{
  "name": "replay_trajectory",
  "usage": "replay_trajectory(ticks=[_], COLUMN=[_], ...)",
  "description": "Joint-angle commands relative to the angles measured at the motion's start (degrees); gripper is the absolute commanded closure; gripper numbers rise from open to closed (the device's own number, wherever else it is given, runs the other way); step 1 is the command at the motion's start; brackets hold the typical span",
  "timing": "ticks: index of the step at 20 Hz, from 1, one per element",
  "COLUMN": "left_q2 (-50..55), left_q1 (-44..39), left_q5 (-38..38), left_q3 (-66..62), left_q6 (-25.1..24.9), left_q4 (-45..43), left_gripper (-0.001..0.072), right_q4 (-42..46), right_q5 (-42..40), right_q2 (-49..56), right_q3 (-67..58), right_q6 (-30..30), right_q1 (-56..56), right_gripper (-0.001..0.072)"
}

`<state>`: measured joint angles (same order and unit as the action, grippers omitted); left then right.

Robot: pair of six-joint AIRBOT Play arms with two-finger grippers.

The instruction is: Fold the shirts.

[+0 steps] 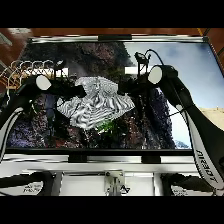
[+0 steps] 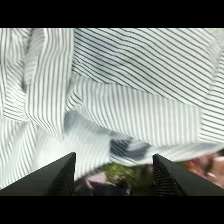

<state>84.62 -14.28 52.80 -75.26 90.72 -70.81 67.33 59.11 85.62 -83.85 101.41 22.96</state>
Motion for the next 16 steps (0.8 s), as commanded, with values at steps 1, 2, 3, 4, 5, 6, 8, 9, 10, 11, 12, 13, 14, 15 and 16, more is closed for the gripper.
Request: replay_trajectory(ticks=[1, 2, 3, 4, 5, 6, 8, 9, 10, 11, 12, 13, 14, 15, 16], left_q2=[8.76, 9.7, 10.21, 10.45, 10.49, 10.29, 9.62, 8.81, 7.91, 7.08, 6.43, 5.95, 5.46, 5.03, 4.46], left_q1=[0.46, 0.44, 0.44, 0.44, 0.46, 0.52, 0.55, 0.52, 0.28, -0.2, -0.87, -1.33, -1.7, -1.92, -2.05], left_q5=[2.69, 2.73, 2.73, 2.75, 2.78, 3.15, 3.98, 4.0, 3.93, 3.43, 2.99, 3.04, 3.23, 3.21, 3.21], left_q3=[-5.55, -5.7, -5.68, -5.68, -5.7, -5.77, -6.27, -6.29, -6.25, -6.23, -6.25, -6.23, -6.23, -6.25, -6.25], left_q6=[-4.11, -4.9, -5.92, -6.1, -6.16, -7.08, -9.16, -9.27, -9.27, -9.35, -10.34, -10.36, -10.36, -10.36, -10.36], left_q4=[0.17, 0.15, 0.33, 0.33, 0.31, 0.35, 0.35, 0.37, 0.94, 1.97, 2.1, 2.1, 2.29, 2.32, 2.32], left_gripper=[0.0002, 0.0081, 0.0241, 0.0378, 0.0521, 0.0599, 0.0646, 0.0646, 0.0646, 0.0646, 0.0646, 0.0646, 0.0646, 0.0646, 0.0646], right_q4=[-9.31, -12.11, -13.86, -15.17, -16.37, -17.57, -18.8, -18.73, -18.73, -18.73, -18.82, -18.75, -18.51, -17.22, -15.47], right_q5=[-6.91, -7.39, -7.3, -7.3, -7.32, -7.32, -7.56, -7.87, -8.59, -9.88, -11.26, -12.2, -12.52, -12.52, -12.57], right_q2=[3.58, 4.52, 5.68, 6.8, 8.02, 9.05, 10.93, 11.85, 12.92, 13.94, 14.71, 15.32, 15.91, 16.37, 16.74], right_q3=[-0.09, -0.2, -0.57, -0.87, -1.4, -1.97, -3.63, -4.7, -5.77, -6.49, -6.67, -6.67, -6.67, -6.67, -6.67], right_q6=[-2.1, -3.41, -4.0, -4.28, -4.81, -5.4, -6.14, -6.16, -6.16, -6.12, -5.92, -5.81, -5.84, -5.9, -5.68], right_q1=[1.2, 1.2, 1.2, 1.2, 1.2, 1.2, 1.64, 2.32, 3.28, 4.35, 5.35, 6.23, 6.93, 7.3, 7.58], right_gripper=[0.011, 0.0111, 0.0111, 0.0112, 0.0111, 0.0112, 0.0111, 0.0112, 0.0112, 0.0112, 0.0112, 0.0112, 0.0112, 0.0112, 0.0113])
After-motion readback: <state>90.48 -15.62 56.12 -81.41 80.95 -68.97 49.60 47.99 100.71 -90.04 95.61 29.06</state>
